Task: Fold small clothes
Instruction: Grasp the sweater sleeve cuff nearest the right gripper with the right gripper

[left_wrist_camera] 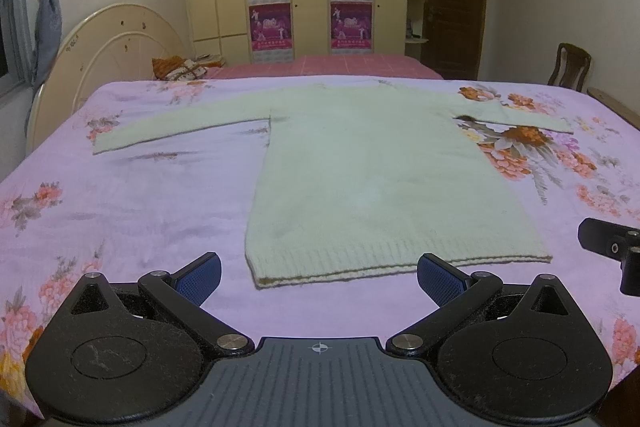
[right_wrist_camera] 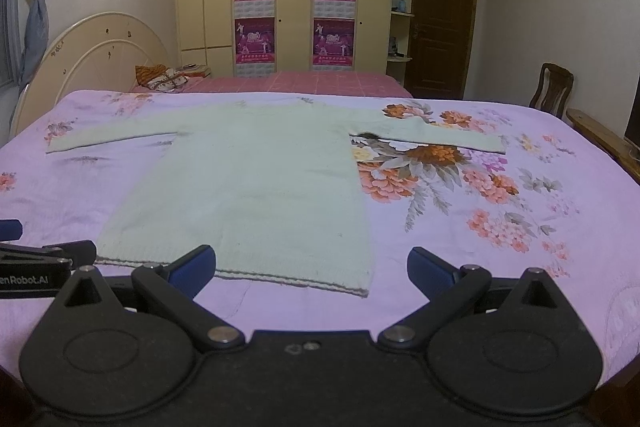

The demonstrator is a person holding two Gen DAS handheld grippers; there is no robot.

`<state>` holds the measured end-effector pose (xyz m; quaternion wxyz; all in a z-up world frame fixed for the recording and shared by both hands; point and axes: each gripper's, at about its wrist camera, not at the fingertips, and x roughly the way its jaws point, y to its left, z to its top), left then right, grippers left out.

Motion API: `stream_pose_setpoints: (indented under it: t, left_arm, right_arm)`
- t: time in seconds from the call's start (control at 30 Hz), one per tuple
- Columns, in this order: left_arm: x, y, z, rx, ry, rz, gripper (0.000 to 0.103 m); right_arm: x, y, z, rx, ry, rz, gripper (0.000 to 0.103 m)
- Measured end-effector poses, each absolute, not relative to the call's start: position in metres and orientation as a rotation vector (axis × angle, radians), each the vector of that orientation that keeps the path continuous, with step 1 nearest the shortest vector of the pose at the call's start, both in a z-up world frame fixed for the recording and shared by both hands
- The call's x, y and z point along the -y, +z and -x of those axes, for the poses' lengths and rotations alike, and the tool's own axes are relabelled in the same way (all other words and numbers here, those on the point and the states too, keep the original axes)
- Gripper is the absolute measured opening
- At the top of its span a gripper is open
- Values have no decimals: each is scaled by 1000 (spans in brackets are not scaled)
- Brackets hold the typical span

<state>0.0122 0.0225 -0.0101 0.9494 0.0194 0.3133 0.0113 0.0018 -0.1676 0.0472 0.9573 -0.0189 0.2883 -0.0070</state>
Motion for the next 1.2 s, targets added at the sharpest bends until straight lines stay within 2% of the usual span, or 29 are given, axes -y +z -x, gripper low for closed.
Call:
stream_pose_setpoints:
  t: [0.17,0.43,0.7,0.73,0.77,0.83,1.0,1.2]
  left_arm:
    - [-33,-4,-33,-609,-3,-6,103]
    - [-40,-7,-111,-617,-72,17,103]
    - [-51,-10,-248,-583,-22,40,103]
    - [-54,-13,-269,-584,2,39,103]
    - [-56,-17,-286,-588,23,34,103]
    - [-61,-26,-321,-598,65,32,103]
    - [-69,-53,-379,-635,117,25,103]
    - [-75,-80,-410,-665,118,45,103]
  right_arm:
    - [169,50,-14,-567,-19,62,102]
    - [204,58,-59,-507,-89,85,102]
    - [286,51,-160,-507,-178,-26,96]
    - [297,50,-177,-505,-194,-36,90]
    - [309,47,-194,-508,-213,-46,69]
    - [334,36,-228,-534,-256,-86,40]
    - [418,-2,-302,-534,-364,-300,44]
    - [515,-58,-358,-549,-502,-619,45]
